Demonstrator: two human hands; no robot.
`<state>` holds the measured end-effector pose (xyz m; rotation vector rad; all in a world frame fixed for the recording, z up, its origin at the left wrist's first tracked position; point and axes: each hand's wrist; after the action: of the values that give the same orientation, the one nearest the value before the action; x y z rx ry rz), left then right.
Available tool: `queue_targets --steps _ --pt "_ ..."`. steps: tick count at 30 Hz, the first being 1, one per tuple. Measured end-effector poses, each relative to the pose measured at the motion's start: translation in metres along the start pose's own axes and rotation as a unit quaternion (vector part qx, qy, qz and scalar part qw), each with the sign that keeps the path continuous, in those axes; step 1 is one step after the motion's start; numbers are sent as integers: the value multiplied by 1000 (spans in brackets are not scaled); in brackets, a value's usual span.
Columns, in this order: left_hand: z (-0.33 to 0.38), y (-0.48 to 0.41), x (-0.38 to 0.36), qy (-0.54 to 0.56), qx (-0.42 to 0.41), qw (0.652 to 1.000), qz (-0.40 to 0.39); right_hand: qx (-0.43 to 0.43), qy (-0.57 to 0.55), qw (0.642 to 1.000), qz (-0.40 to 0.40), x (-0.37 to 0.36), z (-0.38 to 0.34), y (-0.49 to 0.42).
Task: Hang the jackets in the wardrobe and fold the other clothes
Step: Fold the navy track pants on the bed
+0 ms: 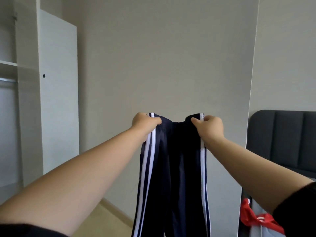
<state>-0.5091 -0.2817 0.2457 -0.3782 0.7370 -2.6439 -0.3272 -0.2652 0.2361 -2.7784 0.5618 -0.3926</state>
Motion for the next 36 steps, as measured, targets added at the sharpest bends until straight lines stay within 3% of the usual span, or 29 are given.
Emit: queue_targets --steps 7,16,22,28,36 --pt "15 13 -29 75 -14 997 -34 -31 -100 977 -184 -13 -7 22" --pt "13 25 -35 34 -91 994 -51 -34 -165 974 -151 -5 -3 27" --pt "10 28 -43 62 -87 991 -77 -36 -137 977 -161 3 -4 24" --pt "11 33 -47 160 -58 978 -122 -143 -212 940 -224 18 -10 17" --pt "12 41 -59 202 -34 963 -178 -162 -182 952 -187 28 -3 7"
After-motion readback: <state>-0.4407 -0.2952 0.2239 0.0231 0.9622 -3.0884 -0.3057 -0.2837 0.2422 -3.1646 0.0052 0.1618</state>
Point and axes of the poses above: each hand's wrist, its own y-axis away from the middle knuckle, its own x-axis out of the back of the hand, z = x × y, and after that the axes turned 12 degrees about -x, right-handed
